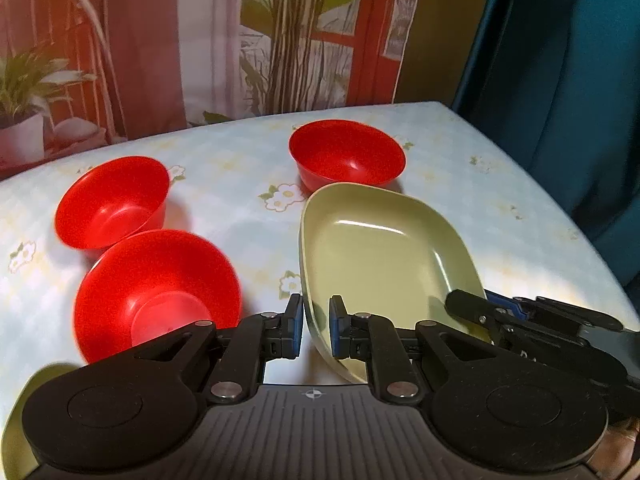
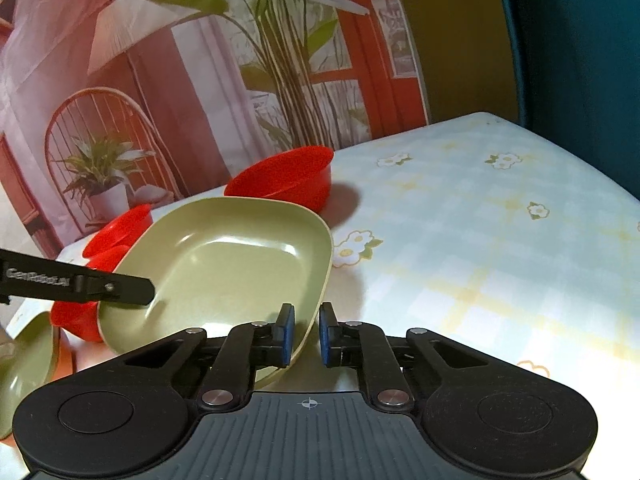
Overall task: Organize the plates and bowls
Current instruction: 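Lift the green plate with the right tool and carry it over the plate stack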
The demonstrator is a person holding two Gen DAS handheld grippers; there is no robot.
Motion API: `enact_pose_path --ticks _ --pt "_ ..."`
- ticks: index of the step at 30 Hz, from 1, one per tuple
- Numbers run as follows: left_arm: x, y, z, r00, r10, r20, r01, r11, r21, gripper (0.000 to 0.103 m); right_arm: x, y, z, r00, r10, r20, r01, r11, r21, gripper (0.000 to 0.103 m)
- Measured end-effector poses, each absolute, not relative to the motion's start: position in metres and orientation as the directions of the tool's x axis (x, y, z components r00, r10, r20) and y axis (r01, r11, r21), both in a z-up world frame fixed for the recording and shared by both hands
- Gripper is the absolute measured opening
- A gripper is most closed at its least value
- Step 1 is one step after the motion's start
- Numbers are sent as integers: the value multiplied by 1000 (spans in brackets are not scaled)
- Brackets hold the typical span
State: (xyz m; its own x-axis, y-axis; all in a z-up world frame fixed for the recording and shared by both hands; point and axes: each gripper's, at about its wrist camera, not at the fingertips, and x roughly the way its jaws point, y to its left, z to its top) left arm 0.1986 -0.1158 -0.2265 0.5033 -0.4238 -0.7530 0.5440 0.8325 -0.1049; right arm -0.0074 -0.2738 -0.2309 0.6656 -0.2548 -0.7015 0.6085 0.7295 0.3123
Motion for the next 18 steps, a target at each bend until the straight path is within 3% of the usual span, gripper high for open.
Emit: enact_pose_path --ticks 10,18 --pt "175 -41 -191 555 -454 -697 462 865 -196 16 18 -243 -184 730 -213 -649 496 819 288 12" --pt "147 33 -186 609 -396 -687 328 915 -237 16 56 -187 -161 758 -103 -644 329 913 241 11"
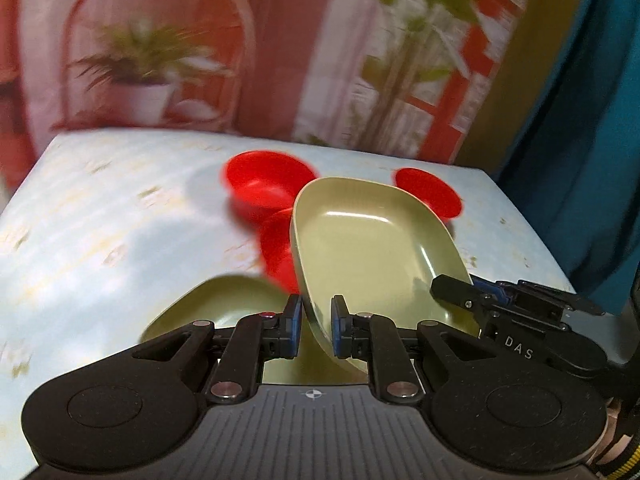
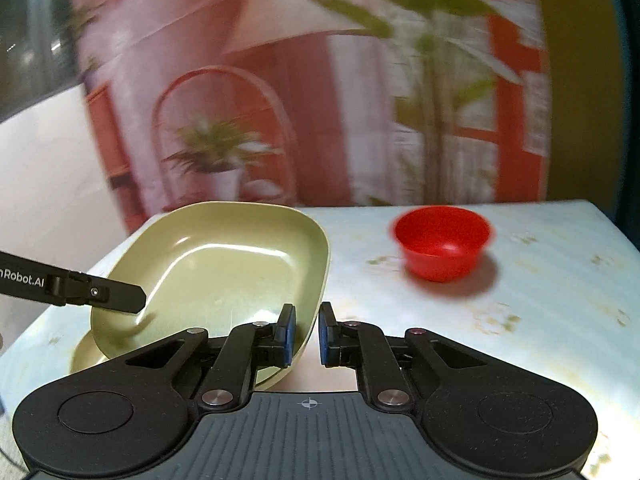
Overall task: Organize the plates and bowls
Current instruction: 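Lift the green plate with the right tool and carry it over the plate stack, then lower the green plate onto the stack and open the right tool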
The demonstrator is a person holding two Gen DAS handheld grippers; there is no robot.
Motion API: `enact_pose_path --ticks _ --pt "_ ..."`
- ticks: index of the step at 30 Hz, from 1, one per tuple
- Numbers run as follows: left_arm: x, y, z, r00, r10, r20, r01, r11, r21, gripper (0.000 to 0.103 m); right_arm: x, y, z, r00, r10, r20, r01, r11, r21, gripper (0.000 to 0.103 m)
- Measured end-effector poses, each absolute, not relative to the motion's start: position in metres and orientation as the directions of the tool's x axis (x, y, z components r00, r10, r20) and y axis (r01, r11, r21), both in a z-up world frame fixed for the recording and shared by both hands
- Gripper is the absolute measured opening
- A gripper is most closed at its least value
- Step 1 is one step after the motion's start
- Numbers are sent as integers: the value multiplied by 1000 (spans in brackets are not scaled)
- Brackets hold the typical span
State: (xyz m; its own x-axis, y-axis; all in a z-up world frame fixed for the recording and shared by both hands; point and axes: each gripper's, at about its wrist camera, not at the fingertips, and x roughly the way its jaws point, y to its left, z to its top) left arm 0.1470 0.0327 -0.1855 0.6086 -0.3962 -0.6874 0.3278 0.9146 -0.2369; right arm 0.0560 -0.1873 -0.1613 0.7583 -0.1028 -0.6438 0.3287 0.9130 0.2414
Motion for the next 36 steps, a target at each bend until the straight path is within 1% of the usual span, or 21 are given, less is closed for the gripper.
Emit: enact_pose_path --ticks 2,8,13,19,24,36 --pt "142 50 -186 616 -385 -687 287 922 -260 16 67 -174 -160 758 -62 -649 282 929 240 11" --pt "122 80 -191 638 -341 -690 204 940 -275 17 92 -137 -155 747 21 -665 154 967 204 11" --pt "118 90 -204 617 -334 -713 172 941 -292 18 104 -118 -156 726 66 -684 79 981 179 10" --pt "114 98 -207 625 -333 -706 158 940 -303 17 103 -107 -159 705 79 -704 71 981 181 11" --pt "106 96 -212 614 -344 -711 164 936 -311 20 106 -109 -162 692 80 -717 63 983 171 10" --pt "105 101 -231 581 -345 -737 130 933 -335 23 128 -100 -172 677 103 -728 -58 995 87 8"
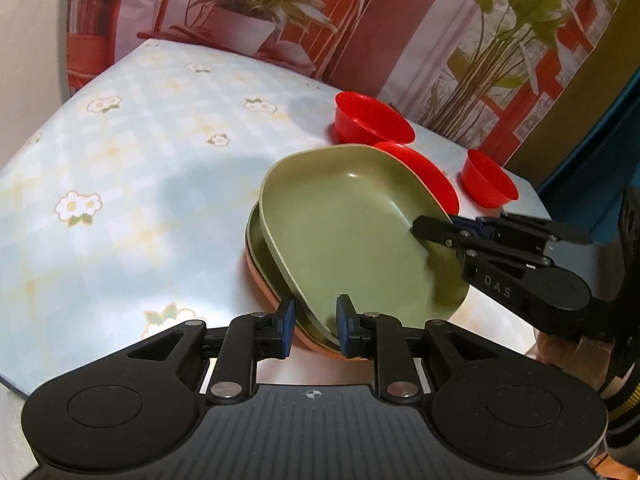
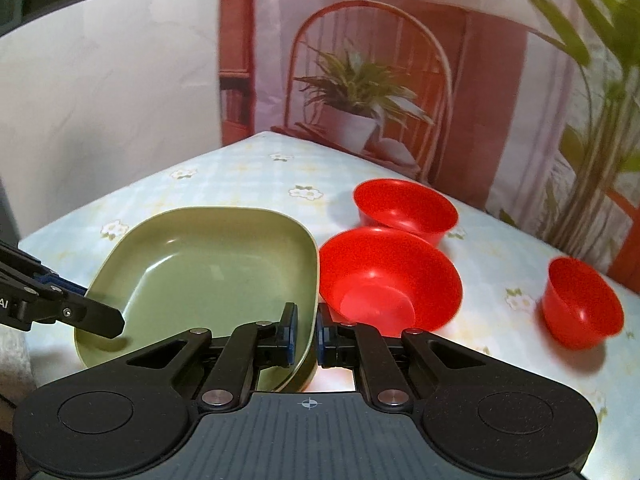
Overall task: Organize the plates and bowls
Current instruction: 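Lower the green plate onto the stack and open the right tool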
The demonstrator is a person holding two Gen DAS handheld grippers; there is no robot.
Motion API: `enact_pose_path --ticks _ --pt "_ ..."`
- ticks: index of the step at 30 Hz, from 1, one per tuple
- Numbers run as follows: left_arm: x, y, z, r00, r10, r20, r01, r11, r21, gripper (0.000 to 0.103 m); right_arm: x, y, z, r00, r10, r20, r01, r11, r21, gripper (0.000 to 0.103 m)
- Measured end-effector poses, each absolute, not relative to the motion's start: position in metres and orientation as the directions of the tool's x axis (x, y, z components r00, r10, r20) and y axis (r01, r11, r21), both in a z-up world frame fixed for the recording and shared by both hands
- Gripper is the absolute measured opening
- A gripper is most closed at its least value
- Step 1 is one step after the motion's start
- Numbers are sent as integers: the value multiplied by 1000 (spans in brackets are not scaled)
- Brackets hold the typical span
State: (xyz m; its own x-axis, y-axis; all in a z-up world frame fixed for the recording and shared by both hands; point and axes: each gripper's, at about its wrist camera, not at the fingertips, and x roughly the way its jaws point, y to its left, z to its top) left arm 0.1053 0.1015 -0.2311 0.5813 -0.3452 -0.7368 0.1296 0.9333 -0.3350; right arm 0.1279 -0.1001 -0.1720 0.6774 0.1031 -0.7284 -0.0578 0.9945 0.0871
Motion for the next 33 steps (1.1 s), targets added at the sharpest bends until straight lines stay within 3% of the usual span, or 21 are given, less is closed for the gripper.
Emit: enact_pose_path --ticks 10,28,33 --pt "108 103 -239 570 -350 -743 112 929 -352 24 140 -94 -174 665 122 -737 -152 988 26 8" --pt "108 113 -237 615 -293 -732 44 940 -339 24 140 -92 -182 658 92 -748 -166 986 -24 7" --pt "108 110 -236 621 -293 -727 54 941 -333 24 131 -92 -173 688 68 -723 -122 992 -23 19"
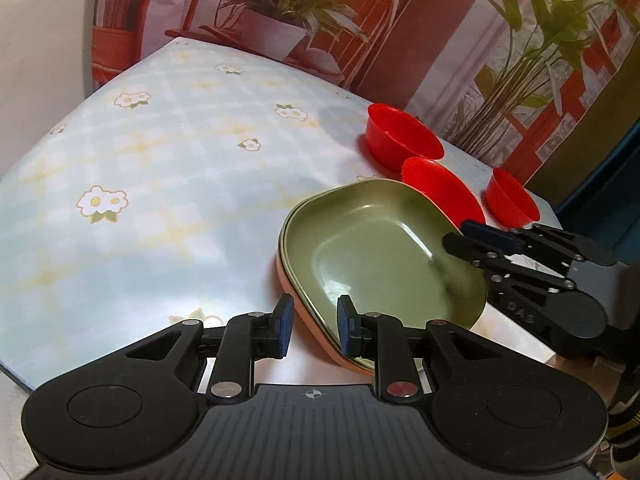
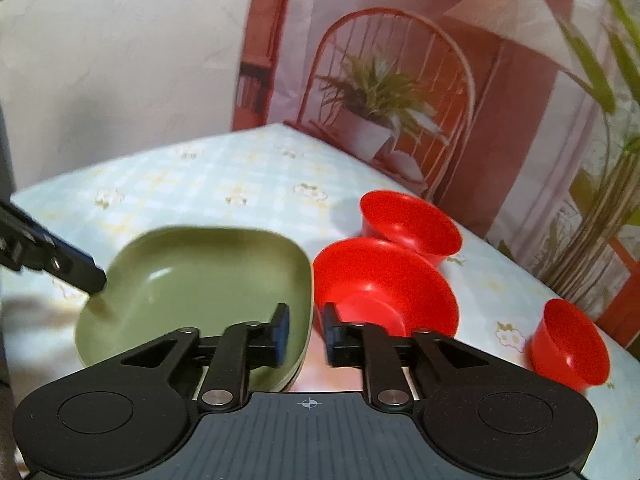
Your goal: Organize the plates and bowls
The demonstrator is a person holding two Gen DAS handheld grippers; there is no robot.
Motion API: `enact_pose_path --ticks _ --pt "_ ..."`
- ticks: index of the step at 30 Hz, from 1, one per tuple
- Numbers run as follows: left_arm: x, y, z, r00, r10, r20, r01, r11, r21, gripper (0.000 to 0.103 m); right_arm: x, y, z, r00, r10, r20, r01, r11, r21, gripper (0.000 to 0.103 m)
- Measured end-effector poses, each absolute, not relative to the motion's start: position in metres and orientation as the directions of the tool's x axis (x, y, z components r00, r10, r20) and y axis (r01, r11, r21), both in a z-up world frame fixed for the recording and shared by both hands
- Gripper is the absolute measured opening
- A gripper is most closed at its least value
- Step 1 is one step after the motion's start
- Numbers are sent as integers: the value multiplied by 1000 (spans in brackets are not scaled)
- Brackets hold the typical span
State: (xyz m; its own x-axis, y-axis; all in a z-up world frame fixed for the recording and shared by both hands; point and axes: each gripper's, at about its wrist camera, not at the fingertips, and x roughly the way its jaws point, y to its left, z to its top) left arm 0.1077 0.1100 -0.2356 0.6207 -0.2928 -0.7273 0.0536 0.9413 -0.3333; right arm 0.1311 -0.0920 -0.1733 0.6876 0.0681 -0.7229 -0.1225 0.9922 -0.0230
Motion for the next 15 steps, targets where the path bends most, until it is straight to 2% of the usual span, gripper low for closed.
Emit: enact_pose_path --ticks 5,7,15 --pt "108 109 -238 623 -286 -728 49 943 -328 24 115 -103 -164 706 72 -705 -66 997 36 18" --pt "108 108 -238 622 -285 -729 50 944 -326 24 108 -105 -164 707 69 -703 -43 998 54 14" --pt "107 106 -241 619 -292 -729 62 944 -325 24 85 -102 -164 711 84 -698 -30 996 89 11"
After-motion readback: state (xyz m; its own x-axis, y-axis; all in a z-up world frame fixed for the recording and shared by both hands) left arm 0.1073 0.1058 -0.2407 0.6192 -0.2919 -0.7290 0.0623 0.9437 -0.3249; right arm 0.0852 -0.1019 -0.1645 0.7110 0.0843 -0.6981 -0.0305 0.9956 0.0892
